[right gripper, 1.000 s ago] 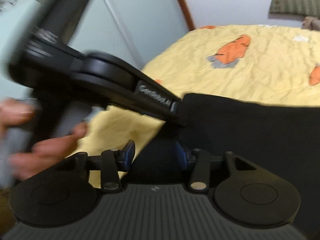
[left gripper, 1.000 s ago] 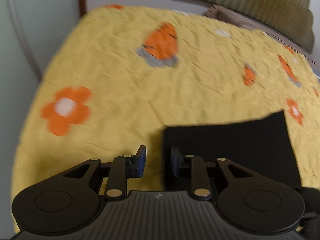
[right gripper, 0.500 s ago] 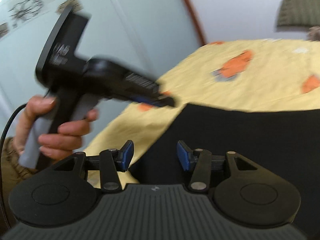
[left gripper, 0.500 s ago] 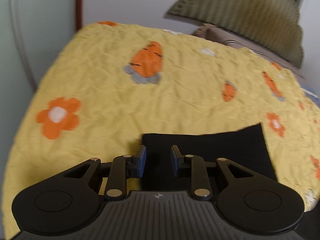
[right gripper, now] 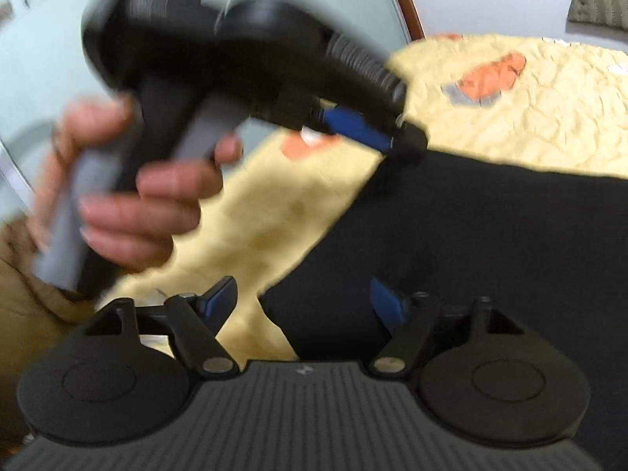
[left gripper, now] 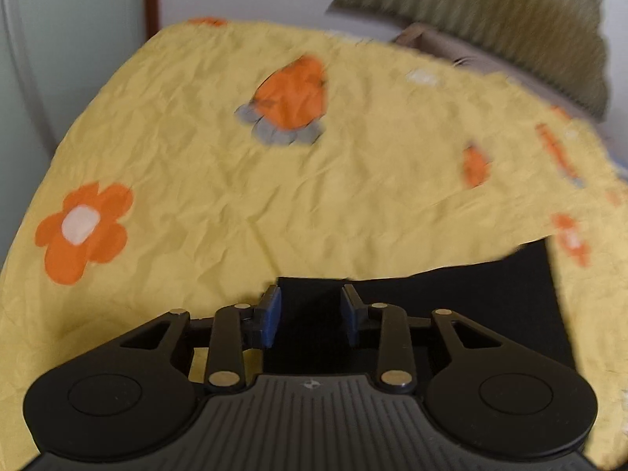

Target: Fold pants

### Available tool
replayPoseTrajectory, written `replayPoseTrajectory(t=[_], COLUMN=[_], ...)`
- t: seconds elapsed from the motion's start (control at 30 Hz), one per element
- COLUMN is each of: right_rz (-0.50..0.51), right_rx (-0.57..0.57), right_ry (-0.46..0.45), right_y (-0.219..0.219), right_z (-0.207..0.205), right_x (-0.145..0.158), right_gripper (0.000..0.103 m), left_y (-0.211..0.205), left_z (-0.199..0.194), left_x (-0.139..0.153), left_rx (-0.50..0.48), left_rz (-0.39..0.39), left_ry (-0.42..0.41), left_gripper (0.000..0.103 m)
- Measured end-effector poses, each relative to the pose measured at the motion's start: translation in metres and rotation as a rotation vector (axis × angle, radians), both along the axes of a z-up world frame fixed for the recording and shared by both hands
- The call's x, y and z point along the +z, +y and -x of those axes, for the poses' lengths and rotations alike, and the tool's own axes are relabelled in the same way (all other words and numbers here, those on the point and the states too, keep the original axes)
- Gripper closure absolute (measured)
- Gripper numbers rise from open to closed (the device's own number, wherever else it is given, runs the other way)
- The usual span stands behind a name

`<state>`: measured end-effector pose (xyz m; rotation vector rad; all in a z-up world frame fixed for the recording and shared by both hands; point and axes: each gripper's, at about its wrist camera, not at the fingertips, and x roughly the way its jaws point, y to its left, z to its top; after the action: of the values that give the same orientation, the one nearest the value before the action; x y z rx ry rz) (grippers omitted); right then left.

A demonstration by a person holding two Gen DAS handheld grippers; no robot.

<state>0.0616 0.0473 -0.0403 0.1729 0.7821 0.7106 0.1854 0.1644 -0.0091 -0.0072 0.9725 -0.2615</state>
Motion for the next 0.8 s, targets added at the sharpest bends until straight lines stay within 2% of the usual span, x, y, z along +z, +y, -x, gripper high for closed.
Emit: replayPoseTrajectory(t=[0.1,0.13,0.2,0.27,0.33,0.4,0.47,0.53,0.57,0.6,0.63,0.67,0.7,0.77,0.8], right_rz=[-0.056,-0.06,-0.017,0.031,0.067,0.036,-0.018,-0.065,-0.034,0.073,0.193,0.235,0.181,0.013,-0.012], right_rx=[-0.019,-0.037,-0.091,-0.167,-0.277,-0.337,-0.334,-0.302,-0.343,-0.455,-0.576,-0.64,-0.649,-0.6,-0.575], right_ry=[0.009,-0.019,-0.111,-0.143,-0.131,-0.104,-0.069,-0.037,-0.032,-0.024,-0.026,-0.054,-0.088,-0.083,-0.074], right_y=[-0.014,-0.028,-0.06,-0.099,-0.139,-0.174,-0.194,-0.205,-0.211,-0.219,-0.227,-0.239,-0.253,-0.28,-0.288], right_z=[0.004,0.011,0.02,0.019,0.009,-0.006,-0.021,-0.035,-0.041,-0.05,-0.053,-0.049,-0.042,-0.039,-0.042], right_x=[0.013,0.023,0.038,0.043,0.041,0.037,0.03,0.018,0.012,0.005,0.003,0.005,0.01,0.02,0.026], right_gripper=[0.032,0.032,0.031,0.024,0.024,0.024,0.021,0.015,0.015,0.016,0.022,0.023,0.023,0.023,0.023], left_y=[0.005,0.005,0.003,-0.005,-0.016,-0.03,-0.043,-0.05,-0.051,-0.052,-0.053,-0.057,-0.063,-0.083,-0.097], left_z=[0.013,0.018,0.029,0.04,0.048,0.053,0.054,0.057,0.061,0.065,0.068,0.07,0.07,0.07,0.071], left_x=[0.008,0.012,0.017,0.019,0.017,0.011,0.0,-0.009,-0.008,-0.004,0.002,0.008,0.013,0.021,0.023], left_rx=[0.025,0.026,0.036,0.029,0.011,-0.013,-0.03,-0.017,-0.011,-0.013,-0.022,-0.033,-0.041,-0.068,-0.095], left_rz=[0.018,0.017,-0.011,-0.021,0.004,0.022,-0.01,-0.078,-0.103,-0.113,-0.103,-0.084,-0.065,-0.016,0.015], left_ry=[-0.053,-0.062,-0.081,-0.097,-0.097,-0.092,-0.098,-0.119,-0.13,-0.139,-0.154,-0.165,-0.167,-0.172,-0.168], left_gripper=[0.071,0.071,0.07,0.063,0.056,0.05,0.042,0.041,0.041,0.04,0.04,0.04,0.039,0.038,0.037])
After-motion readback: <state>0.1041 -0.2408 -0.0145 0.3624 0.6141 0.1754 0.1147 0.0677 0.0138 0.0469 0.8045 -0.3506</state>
